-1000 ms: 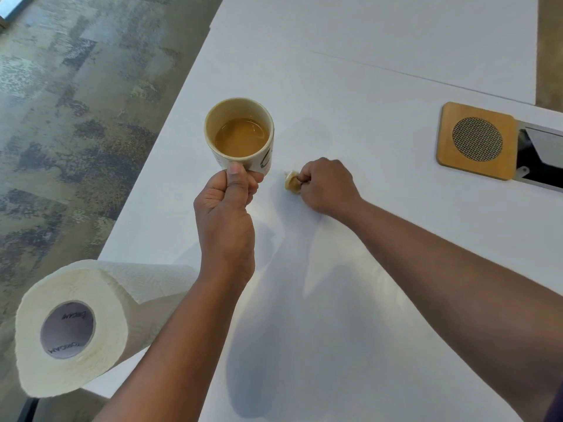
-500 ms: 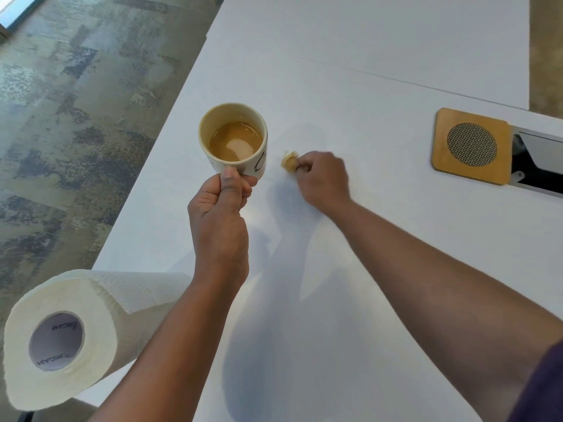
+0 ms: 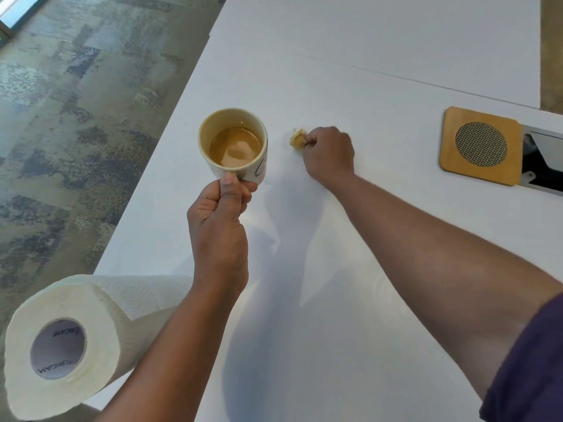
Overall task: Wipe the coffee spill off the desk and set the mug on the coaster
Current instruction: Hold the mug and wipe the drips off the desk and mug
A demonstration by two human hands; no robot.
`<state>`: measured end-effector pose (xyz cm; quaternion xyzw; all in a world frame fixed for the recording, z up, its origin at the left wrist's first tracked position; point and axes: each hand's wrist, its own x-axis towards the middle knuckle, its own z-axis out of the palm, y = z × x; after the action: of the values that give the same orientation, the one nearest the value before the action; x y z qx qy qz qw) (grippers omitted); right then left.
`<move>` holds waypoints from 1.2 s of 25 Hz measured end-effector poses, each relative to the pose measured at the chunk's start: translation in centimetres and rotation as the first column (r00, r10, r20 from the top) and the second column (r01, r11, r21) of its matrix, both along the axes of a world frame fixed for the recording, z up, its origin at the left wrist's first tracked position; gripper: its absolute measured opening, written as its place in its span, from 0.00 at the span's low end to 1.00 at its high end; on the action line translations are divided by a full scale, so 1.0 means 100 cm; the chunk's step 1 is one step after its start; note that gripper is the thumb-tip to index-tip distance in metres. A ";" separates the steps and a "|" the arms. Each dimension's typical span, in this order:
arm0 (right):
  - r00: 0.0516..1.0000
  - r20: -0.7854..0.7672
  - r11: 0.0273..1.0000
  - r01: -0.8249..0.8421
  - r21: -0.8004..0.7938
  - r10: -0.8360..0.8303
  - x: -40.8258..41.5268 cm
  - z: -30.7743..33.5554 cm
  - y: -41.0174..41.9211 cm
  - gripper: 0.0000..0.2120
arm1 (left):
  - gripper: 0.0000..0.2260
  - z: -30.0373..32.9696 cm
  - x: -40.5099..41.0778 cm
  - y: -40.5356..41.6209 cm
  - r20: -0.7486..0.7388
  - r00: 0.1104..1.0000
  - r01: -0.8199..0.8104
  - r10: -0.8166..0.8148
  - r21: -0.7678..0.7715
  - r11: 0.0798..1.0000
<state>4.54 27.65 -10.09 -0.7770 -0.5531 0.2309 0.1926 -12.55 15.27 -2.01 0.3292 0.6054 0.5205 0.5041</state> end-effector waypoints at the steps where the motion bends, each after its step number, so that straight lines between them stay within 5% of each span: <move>1: 1.000 0.016 0.999 -0.003 -0.034 0.004 0.002 -0.001 0.006 0.11 | 0.19 -0.001 -0.001 0.000 -0.001 1.000 0.002 -0.002 0.003 1.000; 6: 0.958 -0.073 0.951 -0.284 -0.123 0.276 -0.022 0.002 -0.003 0.12 | 0.20 -0.003 0.001 0.000 0.017 1.000 -0.006 0.006 0.003 1.000; 15: 0.711 -0.029 0.683 -0.685 -0.255 0.702 0.009 0.012 -0.047 0.15 | 0.20 0.002 0.005 -0.007 0.032 0.999 -0.003 0.003 0.005 1.000; 17: 0.784 -0.022 0.759 -0.607 -0.235 0.620 0.029 0.017 -0.040 0.14 | 0.20 0.003 0.005 -0.008 0.029 1.000 0.001 -0.001 0.006 1.000; 20: 0.979 -0.081 0.978 -0.195 -0.073 0.189 0.052 0.017 -0.023 0.13 | 0.20 0.002 0.006 -0.009 0.040 0.999 0.008 -0.008 0.011 1.000; 22: 0.996 -0.086 0.998 -0.004 -0.060 -0.001 0.053 0.012 -0.017 0.13 | 0.20 0.001 0.006 -0.009 0.041 0.999 0.010 -0.011 0.013 1.000; 30: 0.992 -0.016 0.986 -0.129 -0.107 0.128 0.008 0.000 -0.028 0.10 | 0.20 0.002 0.002 -0.006 0.032 0.999 0.016 -0.016 0.013 1.000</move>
<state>5.29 24.89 -10.13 -0.7478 -0.5879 0.2760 0.1376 -12.36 14.65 -1.80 0.3290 0.5911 0.5256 0.5158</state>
